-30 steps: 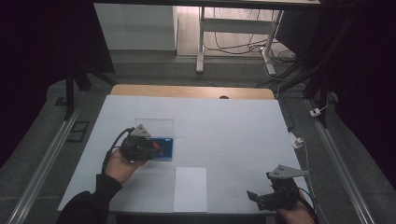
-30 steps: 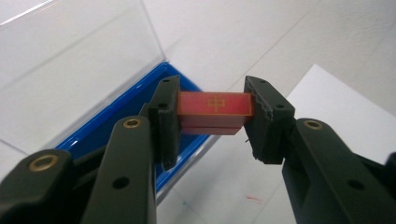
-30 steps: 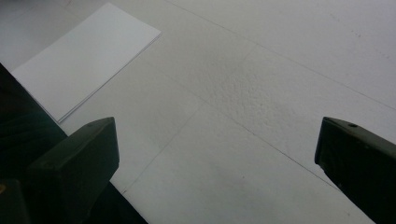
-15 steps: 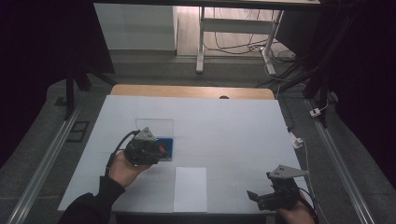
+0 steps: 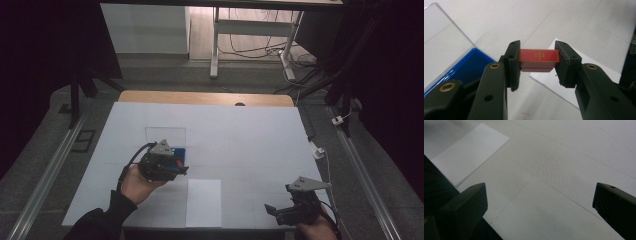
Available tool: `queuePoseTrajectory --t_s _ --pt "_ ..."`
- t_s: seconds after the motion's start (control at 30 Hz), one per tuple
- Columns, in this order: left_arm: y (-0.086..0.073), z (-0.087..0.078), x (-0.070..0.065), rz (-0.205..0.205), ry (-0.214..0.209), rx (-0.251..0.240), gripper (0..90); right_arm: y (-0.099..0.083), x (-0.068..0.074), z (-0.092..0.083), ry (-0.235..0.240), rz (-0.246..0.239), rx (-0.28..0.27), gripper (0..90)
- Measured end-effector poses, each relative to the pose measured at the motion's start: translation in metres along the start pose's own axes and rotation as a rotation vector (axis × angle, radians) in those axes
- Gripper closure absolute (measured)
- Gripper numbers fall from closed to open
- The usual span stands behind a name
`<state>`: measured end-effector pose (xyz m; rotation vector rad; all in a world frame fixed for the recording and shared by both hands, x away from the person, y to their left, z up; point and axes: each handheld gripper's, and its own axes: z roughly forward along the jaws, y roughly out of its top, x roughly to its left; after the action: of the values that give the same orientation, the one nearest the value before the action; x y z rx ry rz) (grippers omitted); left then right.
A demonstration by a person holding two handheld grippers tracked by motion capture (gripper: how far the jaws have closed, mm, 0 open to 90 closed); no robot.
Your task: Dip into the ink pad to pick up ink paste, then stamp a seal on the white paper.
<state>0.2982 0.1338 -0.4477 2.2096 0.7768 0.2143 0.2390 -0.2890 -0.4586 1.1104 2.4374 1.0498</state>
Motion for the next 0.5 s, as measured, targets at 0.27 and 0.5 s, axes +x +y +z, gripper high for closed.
queuePoseTrajectory --t_s 0.27,0.5 --pt "0.005 0.005 -0.013 0.027 -0.029 0.011 58.1 0.000 0.000 0.000 0.000 -0.001 -0.002 0.1" --pt "0.007 0.012 -0.021 0.044 -0.055 0.026 58.1 0.000 0.000 0.000 0.001 0.000 -0.002 0.1"
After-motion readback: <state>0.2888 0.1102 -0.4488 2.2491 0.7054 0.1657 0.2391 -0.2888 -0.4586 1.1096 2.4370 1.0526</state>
